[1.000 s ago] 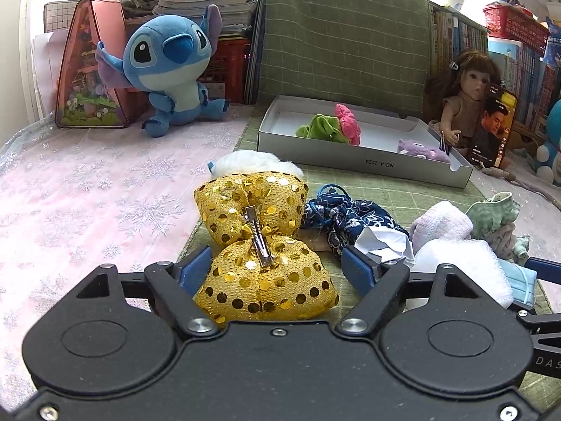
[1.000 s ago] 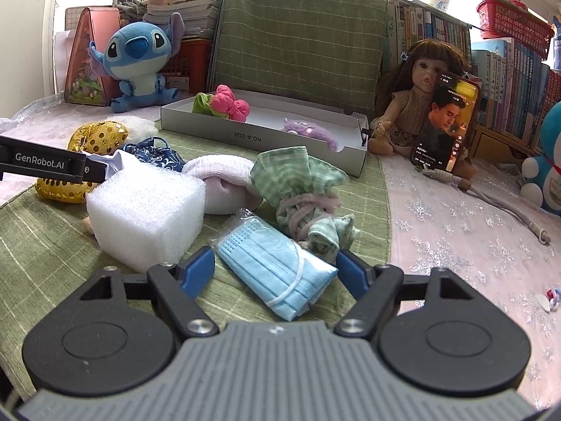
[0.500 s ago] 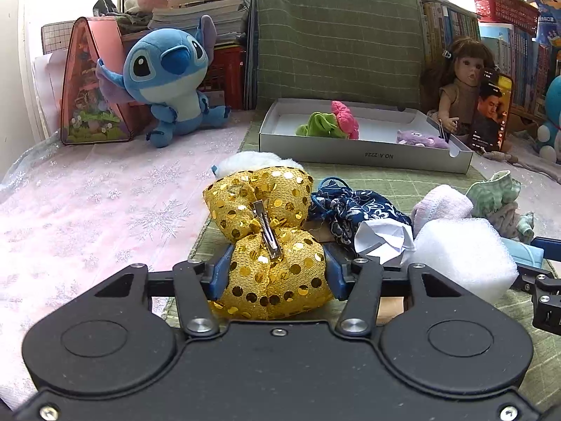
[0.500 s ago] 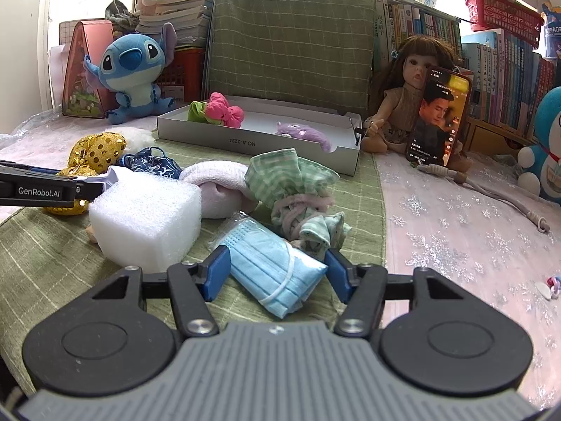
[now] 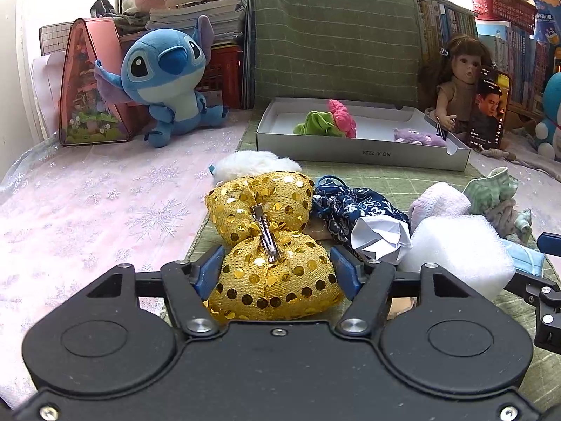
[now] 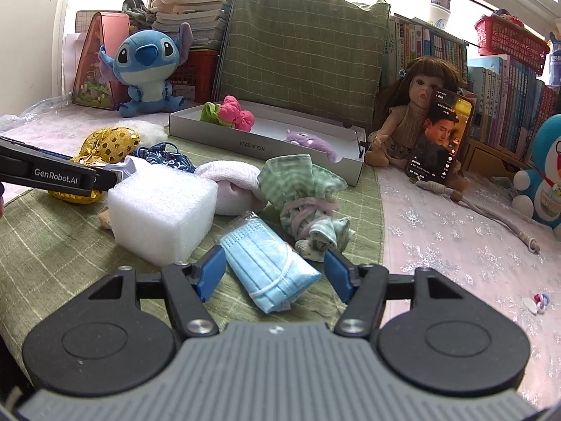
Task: Organize soft objects
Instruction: 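Carry gold bow with left tool while right tool carries blue mask toward white box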
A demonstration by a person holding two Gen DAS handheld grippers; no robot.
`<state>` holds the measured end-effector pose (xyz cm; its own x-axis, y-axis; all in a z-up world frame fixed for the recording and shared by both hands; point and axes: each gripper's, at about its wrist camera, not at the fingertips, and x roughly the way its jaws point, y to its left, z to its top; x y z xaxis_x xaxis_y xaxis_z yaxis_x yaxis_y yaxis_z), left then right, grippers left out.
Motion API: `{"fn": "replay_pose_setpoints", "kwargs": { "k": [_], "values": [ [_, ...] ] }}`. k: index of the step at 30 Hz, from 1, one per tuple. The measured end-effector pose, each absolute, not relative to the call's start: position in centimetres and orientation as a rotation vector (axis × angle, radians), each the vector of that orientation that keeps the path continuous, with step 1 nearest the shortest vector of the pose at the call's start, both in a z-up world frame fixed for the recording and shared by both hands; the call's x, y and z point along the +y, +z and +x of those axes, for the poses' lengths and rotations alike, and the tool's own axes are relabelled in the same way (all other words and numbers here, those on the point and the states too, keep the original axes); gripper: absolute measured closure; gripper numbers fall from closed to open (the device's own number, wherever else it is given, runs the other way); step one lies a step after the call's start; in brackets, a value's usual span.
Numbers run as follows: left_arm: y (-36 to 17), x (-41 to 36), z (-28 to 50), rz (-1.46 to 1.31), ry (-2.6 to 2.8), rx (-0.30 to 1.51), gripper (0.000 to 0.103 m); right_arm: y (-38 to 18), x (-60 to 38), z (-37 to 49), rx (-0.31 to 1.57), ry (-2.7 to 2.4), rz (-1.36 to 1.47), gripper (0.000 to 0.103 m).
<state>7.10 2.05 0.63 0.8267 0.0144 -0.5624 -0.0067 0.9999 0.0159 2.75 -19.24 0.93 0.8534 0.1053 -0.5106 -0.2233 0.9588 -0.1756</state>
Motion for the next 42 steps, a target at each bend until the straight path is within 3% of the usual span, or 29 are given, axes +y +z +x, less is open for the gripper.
{"fn": "replay_pose_setpoints", "kwargs": {
  "k": [8,13,14,16,19,23,29,42],
  "values": [
    [0.8,2.4,8.0,-0.020,0.027,0.591,0.038,1.0,-18.8,2.8,0.501,0.192,-0.276,0.025],
    [0.9,2.6,8.0,-0.031,0.023,0.585,0.032,0.7,-18.4,2.9,0.508,0.194,-0.298,0.025],
    [0.9,2.6,8.0,-0.030,0.022,0.587,0.033,0.6,-18.4,3.0,0.510,0.195,-0.304,0.025],
    [0.7,2.6,8.1,-0.030,0.013,0.598,0.053,0.5,-18.3,2.9,0.512,0.197,-0.316,0.026],
    [0.5,2.6,8.0,-0.024,-0.005,0.608,0.060,0.4,-18.2,2.7,0.516,0.199,-0.338,0.036],
    [1.0,2.4,7.1,0.007,-0.020,0.581,0.062,0.0,-18.3,2.8,0.537,0.203,-0.355,0.046],
    [2.2,2.7,6.5,-0.035,-0.036,0.564,0.063,1.1,-19.0,2.3,0.538,0.209,-0.266,0.052],
    [4.3,2.3,6.3,-0.026,-0.056,0.520,0.063,3.6,-20.5,1.8,0.500,0.199,-0.136,0.053]
  ]
}}
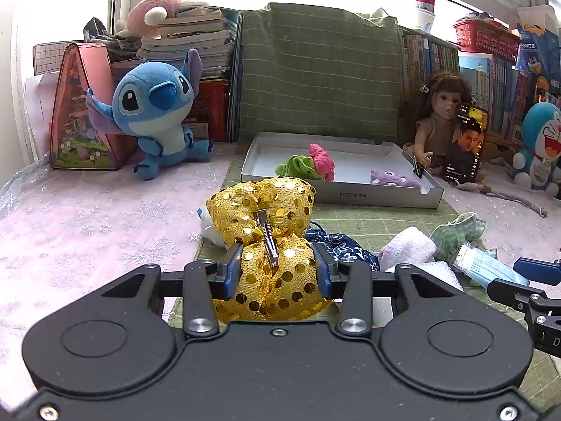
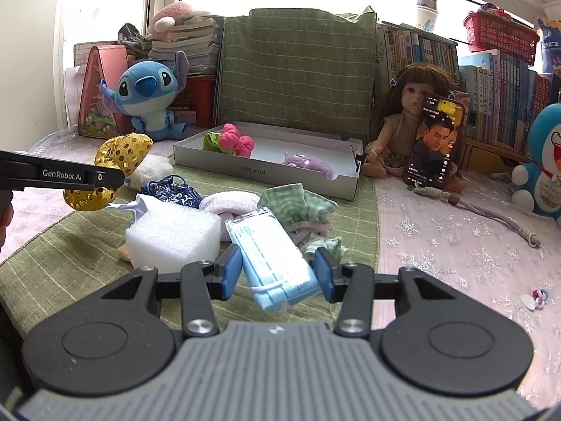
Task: Organize soft objects
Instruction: 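Carry gold bow with left tool while right tool carries blue mask toward white box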
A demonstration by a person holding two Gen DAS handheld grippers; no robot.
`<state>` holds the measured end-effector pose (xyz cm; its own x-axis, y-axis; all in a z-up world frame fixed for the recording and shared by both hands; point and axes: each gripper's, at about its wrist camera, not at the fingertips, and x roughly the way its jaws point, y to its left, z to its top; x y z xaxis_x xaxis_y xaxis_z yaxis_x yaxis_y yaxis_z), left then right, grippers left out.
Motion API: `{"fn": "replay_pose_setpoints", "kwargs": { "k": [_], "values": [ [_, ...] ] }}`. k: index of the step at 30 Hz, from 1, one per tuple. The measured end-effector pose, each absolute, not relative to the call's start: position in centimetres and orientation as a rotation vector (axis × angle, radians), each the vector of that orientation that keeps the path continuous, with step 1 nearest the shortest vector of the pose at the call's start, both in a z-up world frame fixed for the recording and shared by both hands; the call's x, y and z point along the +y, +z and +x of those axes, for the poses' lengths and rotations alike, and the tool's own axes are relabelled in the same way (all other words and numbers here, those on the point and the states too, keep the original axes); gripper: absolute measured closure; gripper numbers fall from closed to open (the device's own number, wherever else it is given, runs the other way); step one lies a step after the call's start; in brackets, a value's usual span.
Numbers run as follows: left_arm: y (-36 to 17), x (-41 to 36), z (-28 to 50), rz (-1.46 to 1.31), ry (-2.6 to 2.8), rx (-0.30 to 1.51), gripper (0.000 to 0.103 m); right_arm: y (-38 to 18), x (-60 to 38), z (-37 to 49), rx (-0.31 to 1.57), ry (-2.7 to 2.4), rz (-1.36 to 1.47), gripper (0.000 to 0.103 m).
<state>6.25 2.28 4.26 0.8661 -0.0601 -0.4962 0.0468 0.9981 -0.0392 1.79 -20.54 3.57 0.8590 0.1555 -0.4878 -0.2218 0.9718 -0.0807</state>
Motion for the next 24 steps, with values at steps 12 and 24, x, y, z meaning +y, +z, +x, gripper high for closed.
{"fn": "replay_pose_setpoints", "kwargs": {
  "k": [12,24],
  "values": [
    [6.4,1.7,8.2,-0.001,-0.097,0.487,0.063,5.9,-20.3,3.1,0.444,0.165,-0.121,0.053],
    [8.4,1.5,13.2,-0.030,-0.134,0.489,0.063,7.5,-21.3,8.4,0.448,0.136,-0.037,0.053]
  ]
}}
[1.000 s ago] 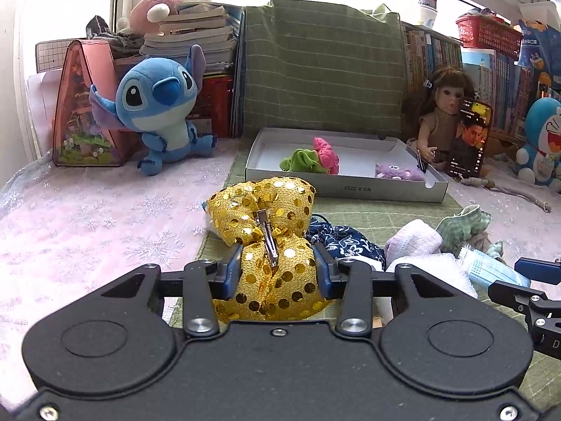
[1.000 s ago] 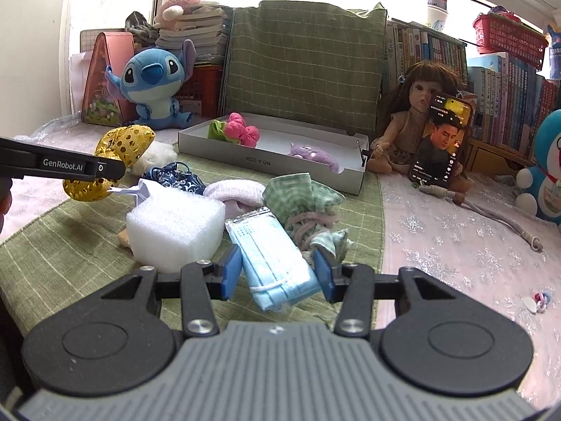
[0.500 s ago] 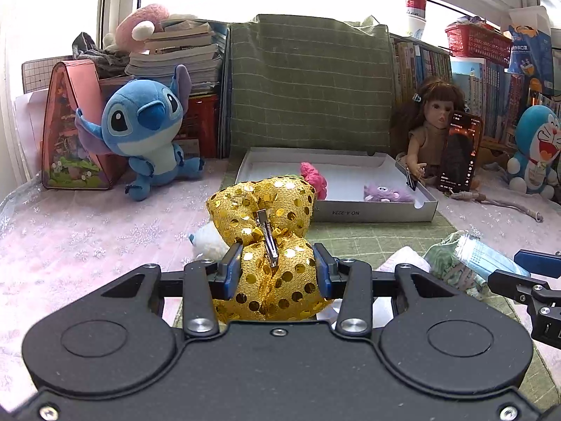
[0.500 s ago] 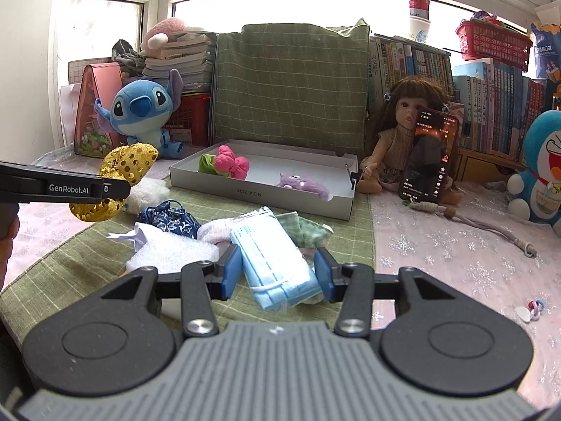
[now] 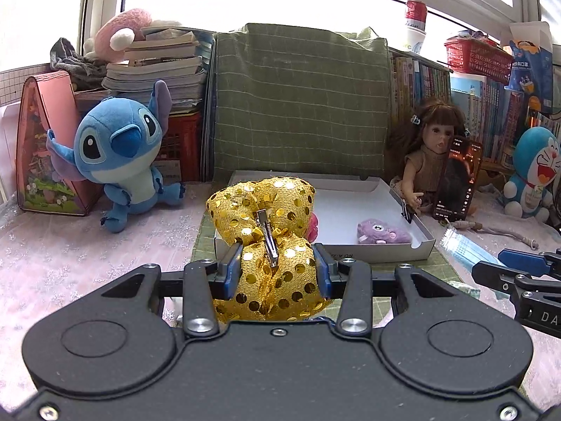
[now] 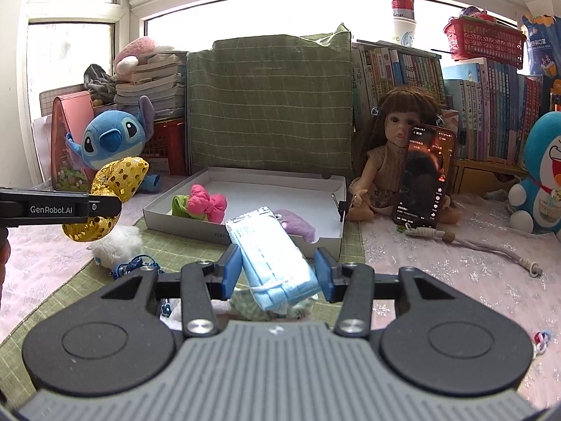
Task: Organize soft objects
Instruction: 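Carry gold bow with left tool while right tool carries blue mask toward white box, then lower and open left tool in box while right tool releases blue mask there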
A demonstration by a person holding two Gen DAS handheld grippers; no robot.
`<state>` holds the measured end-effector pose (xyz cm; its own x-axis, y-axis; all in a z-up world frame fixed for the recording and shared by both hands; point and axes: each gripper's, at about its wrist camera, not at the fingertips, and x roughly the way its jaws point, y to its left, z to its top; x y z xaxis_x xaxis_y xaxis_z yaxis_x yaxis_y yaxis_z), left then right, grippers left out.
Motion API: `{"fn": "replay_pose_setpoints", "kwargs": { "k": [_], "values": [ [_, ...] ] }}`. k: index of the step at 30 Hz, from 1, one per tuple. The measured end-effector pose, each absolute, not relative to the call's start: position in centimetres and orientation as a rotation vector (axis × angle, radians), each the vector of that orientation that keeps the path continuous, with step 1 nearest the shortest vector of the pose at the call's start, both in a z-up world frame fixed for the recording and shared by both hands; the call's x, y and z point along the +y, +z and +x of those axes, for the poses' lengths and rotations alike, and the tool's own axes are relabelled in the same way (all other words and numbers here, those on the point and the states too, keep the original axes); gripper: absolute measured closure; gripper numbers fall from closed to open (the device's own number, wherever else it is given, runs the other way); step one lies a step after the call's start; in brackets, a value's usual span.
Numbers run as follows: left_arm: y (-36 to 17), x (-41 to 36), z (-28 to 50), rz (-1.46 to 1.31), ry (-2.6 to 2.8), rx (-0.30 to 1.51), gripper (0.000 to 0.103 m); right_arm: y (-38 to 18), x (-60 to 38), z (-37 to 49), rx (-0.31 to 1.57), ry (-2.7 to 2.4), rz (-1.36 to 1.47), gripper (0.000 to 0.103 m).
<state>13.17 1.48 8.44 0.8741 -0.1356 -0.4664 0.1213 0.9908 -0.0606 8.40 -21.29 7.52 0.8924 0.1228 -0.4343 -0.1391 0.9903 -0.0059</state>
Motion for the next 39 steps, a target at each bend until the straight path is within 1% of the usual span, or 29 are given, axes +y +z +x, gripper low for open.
{"fn": "replay_pose_setpoints", "kwargs": {
  "k": [8,14,24,30,39],
  "values": [
    [8.6,1.4,17.7,-0.093,-0.135,0.537,0.063,7.9,-21.5,12.4,0.471,0.127,-0.010,0.053],
    [8.6,1.0,21.4,-0.084,-0.129,0.557,0.063,8.5,-21.5,16.1,0.489,0.099,-0.002,0.053],
    [7.6,0.7,29.4,-0.185,-0.140,0.631,0.062,8.1,-21.6,24.4,0.605,0.089,0.080,0.053],
    [7.3,0.6,32.2,-0.185,-0.170,0.646,0.062,7.5,-22.7,27.6,0.654,0.034,0.104,0.053],
    [6.8,1.1,35.2,-0.146,-0.178,0.672,0.062,6.1,-23.7,30.2,0.688,-0.027,0.105,0.053]
  ]
}}
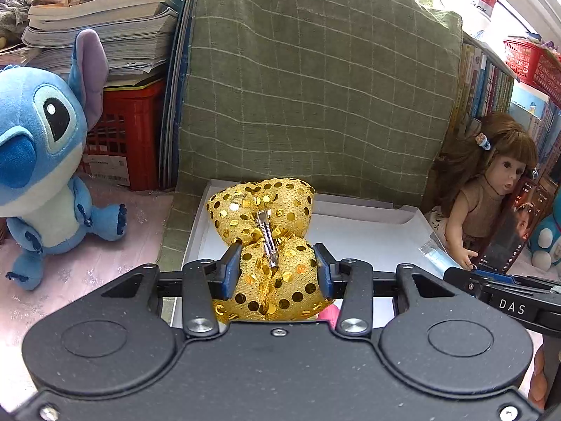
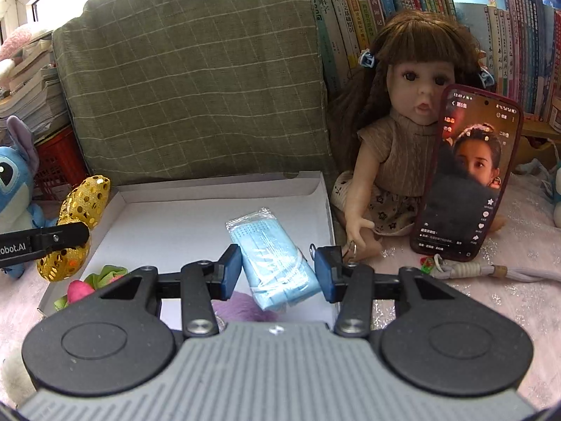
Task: Organize soft objects
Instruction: 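Lower and open left tool in box while right tool releases blue mask there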
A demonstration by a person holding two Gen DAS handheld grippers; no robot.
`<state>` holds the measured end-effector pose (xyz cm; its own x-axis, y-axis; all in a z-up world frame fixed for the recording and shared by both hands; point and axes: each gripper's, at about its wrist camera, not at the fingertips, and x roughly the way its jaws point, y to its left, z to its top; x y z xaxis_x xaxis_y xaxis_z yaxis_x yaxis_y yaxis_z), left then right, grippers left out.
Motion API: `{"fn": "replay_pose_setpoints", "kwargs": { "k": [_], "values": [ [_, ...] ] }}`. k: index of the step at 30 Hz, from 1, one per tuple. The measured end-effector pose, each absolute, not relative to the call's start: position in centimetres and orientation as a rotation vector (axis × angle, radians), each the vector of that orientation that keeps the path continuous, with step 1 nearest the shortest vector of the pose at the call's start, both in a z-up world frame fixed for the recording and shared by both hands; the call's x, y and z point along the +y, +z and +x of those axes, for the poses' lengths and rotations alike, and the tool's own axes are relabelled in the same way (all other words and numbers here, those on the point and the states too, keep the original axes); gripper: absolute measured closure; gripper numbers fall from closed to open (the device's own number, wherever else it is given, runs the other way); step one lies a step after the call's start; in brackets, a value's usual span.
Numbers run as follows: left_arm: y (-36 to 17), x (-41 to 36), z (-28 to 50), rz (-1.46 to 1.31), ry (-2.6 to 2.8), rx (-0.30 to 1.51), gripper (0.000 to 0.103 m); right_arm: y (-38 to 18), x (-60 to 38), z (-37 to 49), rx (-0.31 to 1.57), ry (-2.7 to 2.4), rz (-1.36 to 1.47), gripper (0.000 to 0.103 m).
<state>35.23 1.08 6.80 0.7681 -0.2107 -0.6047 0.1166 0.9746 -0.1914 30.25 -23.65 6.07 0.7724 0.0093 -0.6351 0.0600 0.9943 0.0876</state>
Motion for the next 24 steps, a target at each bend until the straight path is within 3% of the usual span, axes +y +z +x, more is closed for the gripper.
{"fn": "replay_pose_setpoints", "kwargs": {
  "k": [24],
  "values": [
    [3.7,0.3,37.5,-0.067,-0.135,0.752,0.060,3.8,-23.1,31.6,0.729,-0.044,0.079,0.052]
  ]
}}
